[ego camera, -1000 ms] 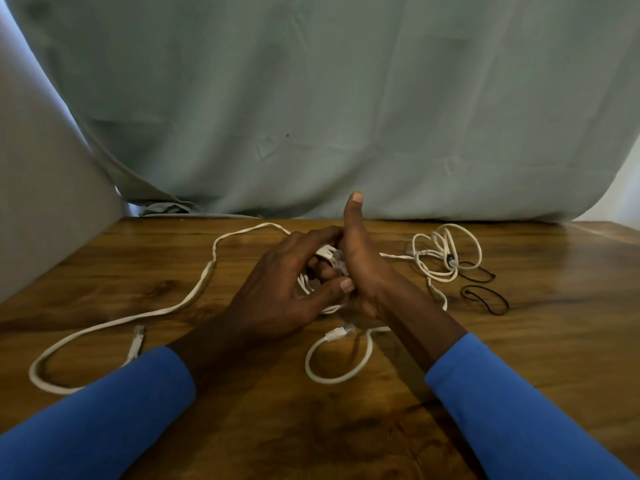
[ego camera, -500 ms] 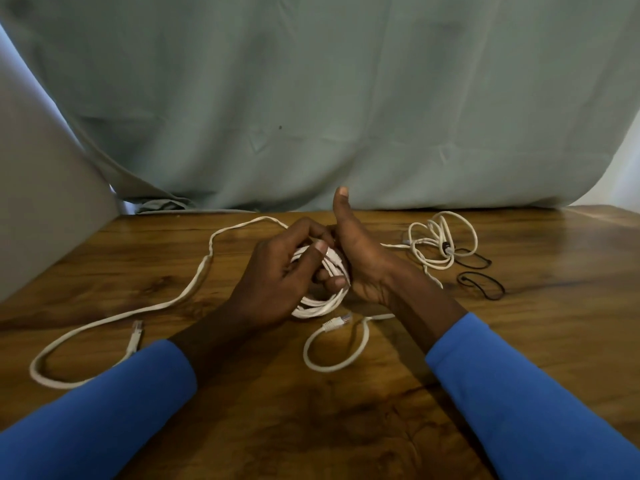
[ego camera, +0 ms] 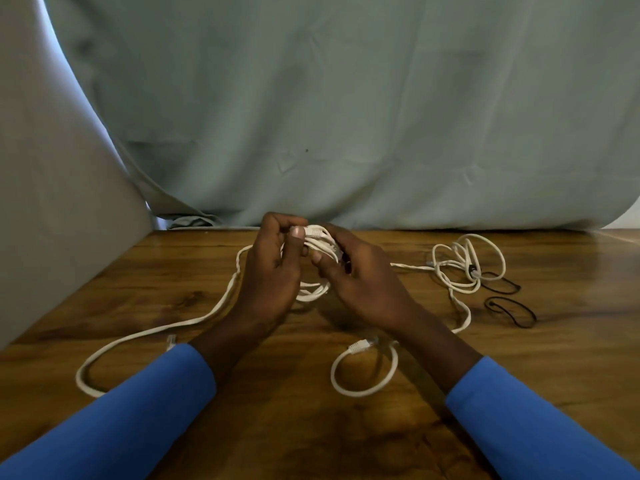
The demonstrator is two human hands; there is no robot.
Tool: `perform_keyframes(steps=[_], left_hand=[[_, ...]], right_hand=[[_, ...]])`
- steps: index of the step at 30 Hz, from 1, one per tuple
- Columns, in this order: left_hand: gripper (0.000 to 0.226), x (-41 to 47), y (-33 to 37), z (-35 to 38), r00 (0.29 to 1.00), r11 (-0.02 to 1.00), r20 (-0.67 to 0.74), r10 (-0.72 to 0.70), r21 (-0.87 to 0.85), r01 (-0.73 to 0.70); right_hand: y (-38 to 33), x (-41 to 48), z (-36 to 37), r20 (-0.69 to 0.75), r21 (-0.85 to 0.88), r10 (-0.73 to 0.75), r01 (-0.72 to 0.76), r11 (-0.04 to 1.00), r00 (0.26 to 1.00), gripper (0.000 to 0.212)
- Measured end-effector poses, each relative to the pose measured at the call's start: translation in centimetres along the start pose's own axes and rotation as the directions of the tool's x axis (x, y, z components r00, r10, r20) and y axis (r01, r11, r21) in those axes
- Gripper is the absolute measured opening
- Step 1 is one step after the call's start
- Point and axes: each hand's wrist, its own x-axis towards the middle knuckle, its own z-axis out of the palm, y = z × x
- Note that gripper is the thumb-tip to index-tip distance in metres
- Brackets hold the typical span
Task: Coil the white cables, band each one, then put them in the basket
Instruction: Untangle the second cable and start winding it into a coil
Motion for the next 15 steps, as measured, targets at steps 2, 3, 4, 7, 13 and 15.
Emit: perform_keyframes(steps=[2,3,4,7,13,15], left_hand=[[0.009,-0.2,0.3,0.2,1.0,1.0,0.01,0.017,-0.016,-0.017],[0.01,-0.3,0.4,0.4,1.0,0.999,0.008,0.019,-0.029,-0.018],[0.011,-0.5,0.5,0.5,1.0,0.999,0.001,0.014,-0.044,-0.014],[0.016,-0.5,0.4,0.9,0.998,0.995,-0.047,-0.034,-0.093,0.029],[0.021,-0.8,0.8,1.3,0.982,0.963,-0.067,-0.175,-0.222,0.156],[0.022,-0.6,1.0,0.9,0.986,0.972,-0.019,-0.169,-0.168,0.163]], right_hand=[[0.0,-0.2,0.0,-0.001,-0.172,-0.047,0.046,0.984,0.999,0.033],[0.0,-0.2,0.0,-0.005,-0.238,-0.047,0.045,0.97,0.999,0.035],[0.1,-0.2,0.0,-0.008,-0.293,-0.039,0.035,0.956,0.999,0.038],[0.4,0.1,-0.1,0.022,-0.432,-0.014,0.022,0.902,1.0,0.04],[-0.2,0.0,-0.6,0.099,-0.555,-0.02,0.072,0.829,0.995,0.028],[-0.4,-0.1,-0.9,0.095,-0.594,-0.024,0.076,0.801,0.995,0.021]])
